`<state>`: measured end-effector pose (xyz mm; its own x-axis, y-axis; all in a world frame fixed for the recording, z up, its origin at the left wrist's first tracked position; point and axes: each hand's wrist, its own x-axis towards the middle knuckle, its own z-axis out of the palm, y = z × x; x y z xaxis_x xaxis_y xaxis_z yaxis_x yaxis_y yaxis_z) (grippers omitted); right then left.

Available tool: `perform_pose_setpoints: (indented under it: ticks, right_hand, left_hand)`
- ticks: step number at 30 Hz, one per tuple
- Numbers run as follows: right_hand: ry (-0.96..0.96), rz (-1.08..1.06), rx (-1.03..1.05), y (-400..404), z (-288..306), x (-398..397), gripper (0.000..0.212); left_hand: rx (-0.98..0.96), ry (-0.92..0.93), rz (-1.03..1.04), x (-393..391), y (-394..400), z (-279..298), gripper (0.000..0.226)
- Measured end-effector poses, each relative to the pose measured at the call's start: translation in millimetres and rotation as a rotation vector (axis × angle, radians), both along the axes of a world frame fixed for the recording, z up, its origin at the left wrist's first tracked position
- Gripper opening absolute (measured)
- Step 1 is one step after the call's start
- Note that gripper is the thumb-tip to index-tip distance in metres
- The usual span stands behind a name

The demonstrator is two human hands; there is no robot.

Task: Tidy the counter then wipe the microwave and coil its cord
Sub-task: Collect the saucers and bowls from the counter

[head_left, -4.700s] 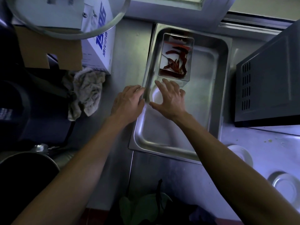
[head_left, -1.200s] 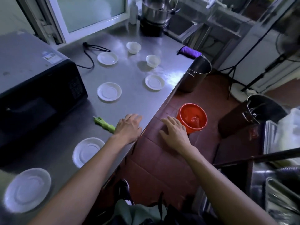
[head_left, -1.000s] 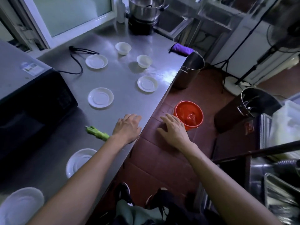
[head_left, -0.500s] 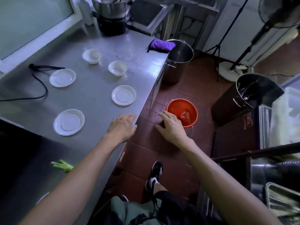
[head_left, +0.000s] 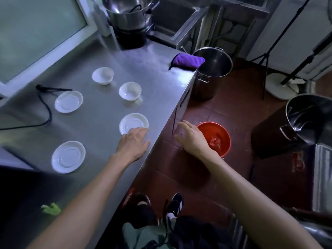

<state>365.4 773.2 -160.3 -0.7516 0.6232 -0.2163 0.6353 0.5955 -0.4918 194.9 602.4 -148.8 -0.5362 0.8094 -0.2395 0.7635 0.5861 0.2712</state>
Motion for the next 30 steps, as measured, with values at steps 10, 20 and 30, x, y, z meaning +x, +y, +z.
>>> perform_pose_setpoints:
  ticks: [10,20,30]
  right_hand:
    - [-0.104,0.184,0.009,29.6,-19.2,-106.6,0.059]
    - [-0.184,0.419,0.141,56.0,-4.7,-223.0,0.065]
    - [-0.257,0.591,0.252,73.7,-26.9,-317.0,0.083]
  left_hand:
    - [0.039,-0.093,0.214,-82.3,6.8,-39.3,0.048]
    - [0.069,-0.125,0.342,-160.7,21.5,-44.0,0.056]
    - [0.077,-0.162,0.519,-194.4,14.1,-56.1,0.052]
